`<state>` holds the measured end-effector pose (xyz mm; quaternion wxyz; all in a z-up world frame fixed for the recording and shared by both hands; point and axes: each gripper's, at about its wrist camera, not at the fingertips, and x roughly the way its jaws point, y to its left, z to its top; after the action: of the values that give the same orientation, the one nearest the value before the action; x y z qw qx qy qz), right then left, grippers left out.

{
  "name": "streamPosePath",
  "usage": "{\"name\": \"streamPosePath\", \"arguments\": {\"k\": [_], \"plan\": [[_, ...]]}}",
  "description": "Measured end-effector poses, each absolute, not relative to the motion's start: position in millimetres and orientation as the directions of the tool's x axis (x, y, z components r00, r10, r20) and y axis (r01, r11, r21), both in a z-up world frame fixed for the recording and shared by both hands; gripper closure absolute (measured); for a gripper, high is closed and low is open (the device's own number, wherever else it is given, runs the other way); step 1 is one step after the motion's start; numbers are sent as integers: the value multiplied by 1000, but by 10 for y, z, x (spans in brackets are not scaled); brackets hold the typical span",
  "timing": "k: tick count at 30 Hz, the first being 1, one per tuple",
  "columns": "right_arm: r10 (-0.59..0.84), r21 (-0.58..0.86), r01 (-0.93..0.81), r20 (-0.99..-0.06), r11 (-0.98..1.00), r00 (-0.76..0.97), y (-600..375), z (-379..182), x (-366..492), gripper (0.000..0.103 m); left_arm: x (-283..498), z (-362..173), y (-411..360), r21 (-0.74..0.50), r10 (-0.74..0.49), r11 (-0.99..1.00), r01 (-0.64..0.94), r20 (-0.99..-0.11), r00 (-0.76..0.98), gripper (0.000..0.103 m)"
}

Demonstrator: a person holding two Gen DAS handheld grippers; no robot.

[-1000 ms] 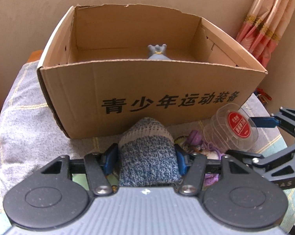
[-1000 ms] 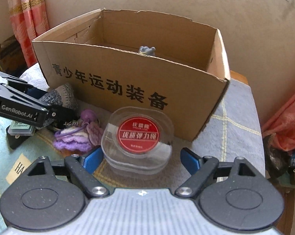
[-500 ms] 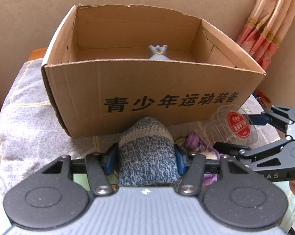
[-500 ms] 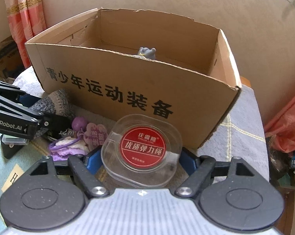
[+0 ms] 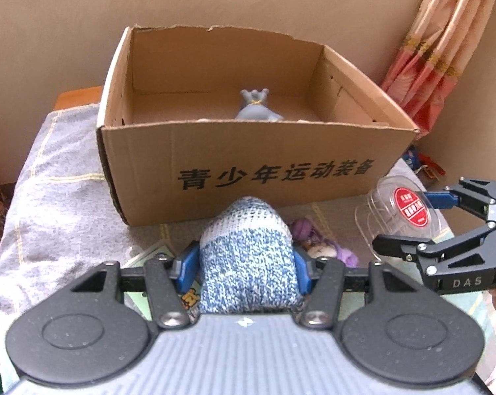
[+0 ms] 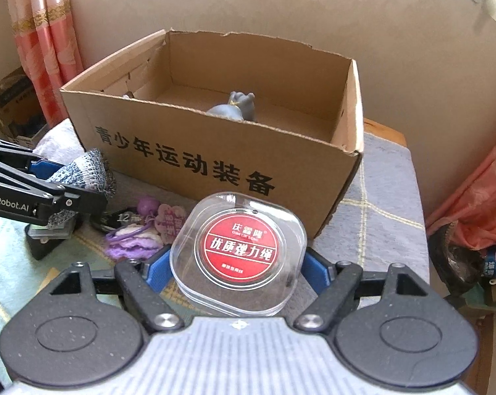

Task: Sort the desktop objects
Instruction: 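Carry sock and red-label box over the cardboard box and open both tools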

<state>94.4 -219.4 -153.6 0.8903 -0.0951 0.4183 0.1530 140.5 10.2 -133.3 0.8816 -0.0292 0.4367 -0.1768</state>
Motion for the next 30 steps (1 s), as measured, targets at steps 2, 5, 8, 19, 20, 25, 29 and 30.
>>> {"name": "streamPosePath", "arguments": {"k": [2, 5, 8, 19, 20, 25, 29, 30], "plan": [[200, -42, -359, -768, 932, 608, -2211, -1464, 884, 19, 1346, -1273, 95, -204, -342, 933, 296, -759, 554, 47], [210, -39, -369, -765, 928, 609, -2239, -1360, 783, 19, 1253, -1183, 71, -200, -351, 927, 316, -758, 551, 47], [216, -45, -383, -763, 923, 609, -2263, -1267, 691, 19, 1170, -1090, 59, -209, -366, 921, 328, -752, 548, 47], [261, -68, -426, -699, 902, 665, -2241, -779, 613, 19, 1124, -552, 5, -249, -438, 892, 377, -681, 587, 47], [265, -73, -429, -691, 900, 673, -2233, -724, 627, 19, 1143, -495, -4, -245, -439, 892, 381, -675, 593, 47], [282, -81, -439, -660, 895, 696, -2215, -461, 756, 19, 1306, -196, -53, -225, -446, 887, 403, -640, 626, 47], [283, -82, -432, -644, 898, 711, -2200, -316, 964, 19, 1486, -13, -109, -186, -428, 894, 408, -625, 653, 47], [284, -78, -430, -645, 899, 709, -2197, -292, 1028, 19, 1547, 20, -116, -186, -426, 895, 405, -623, 656, 47]]}}
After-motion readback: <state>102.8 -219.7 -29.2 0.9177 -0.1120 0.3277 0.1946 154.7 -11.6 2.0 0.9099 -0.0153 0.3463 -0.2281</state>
